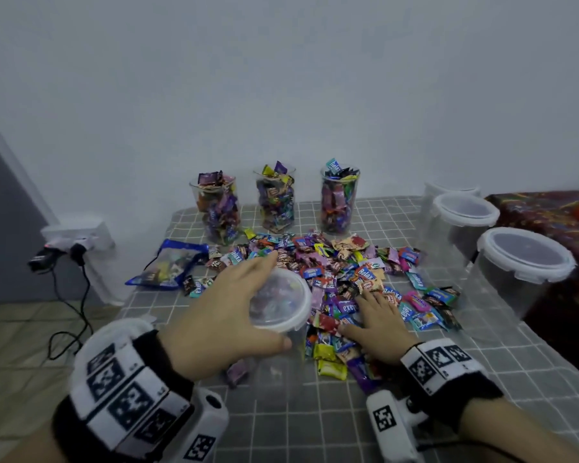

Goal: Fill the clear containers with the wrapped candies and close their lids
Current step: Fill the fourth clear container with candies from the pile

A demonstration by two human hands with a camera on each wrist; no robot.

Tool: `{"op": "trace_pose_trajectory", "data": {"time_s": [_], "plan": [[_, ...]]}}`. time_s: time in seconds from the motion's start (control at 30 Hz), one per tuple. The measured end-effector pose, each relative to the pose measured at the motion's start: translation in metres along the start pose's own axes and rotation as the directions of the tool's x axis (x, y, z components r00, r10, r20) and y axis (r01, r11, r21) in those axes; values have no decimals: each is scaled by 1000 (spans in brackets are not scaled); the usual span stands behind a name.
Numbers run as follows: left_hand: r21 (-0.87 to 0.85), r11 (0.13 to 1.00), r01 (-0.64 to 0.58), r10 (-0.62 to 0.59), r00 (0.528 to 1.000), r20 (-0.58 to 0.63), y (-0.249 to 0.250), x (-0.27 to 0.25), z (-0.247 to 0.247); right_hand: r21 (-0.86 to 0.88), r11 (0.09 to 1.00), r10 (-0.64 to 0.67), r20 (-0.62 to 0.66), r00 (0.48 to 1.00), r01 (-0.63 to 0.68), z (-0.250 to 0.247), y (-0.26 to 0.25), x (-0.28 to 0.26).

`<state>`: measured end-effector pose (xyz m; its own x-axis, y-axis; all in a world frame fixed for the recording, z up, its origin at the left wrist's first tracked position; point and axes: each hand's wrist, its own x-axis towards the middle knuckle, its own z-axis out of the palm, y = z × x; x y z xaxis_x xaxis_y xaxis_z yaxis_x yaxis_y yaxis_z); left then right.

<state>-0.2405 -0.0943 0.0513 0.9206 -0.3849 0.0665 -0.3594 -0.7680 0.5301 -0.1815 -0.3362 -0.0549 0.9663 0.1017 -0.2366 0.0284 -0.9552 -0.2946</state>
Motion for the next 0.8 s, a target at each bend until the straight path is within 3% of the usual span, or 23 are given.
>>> {"op": "trace_pose_trajectory", "data": {"time_s": [0.23, 0.4, 0.5, 0.6, 0.8], "plan": [[-230, 971, -70, 43, 992, -118, -3, -13, 5, 435, 900, 49, -186, 981, 38, -9, -13, -13], [-469, 881, -59, -71, 964, -255, -21, -24, 3, 425, 873, -67, -381, 922, 239, -32, -38, -32], [-533, 846, -7, -229, 898, -375, -31, -27, 3, 456, 813, -149, -437, 887, 362, -47, -55, -42], [-549, 835, 45, -323, 847, -422, -30, -30, 3, 470, 763, -221, -456, 862, 444, -56, -70, -48], [-566, 815, 126, -348, 886, -305, -29, -29, 7, 400, 785, -331, -375, 866, 473, -57, -87, -50]]}}
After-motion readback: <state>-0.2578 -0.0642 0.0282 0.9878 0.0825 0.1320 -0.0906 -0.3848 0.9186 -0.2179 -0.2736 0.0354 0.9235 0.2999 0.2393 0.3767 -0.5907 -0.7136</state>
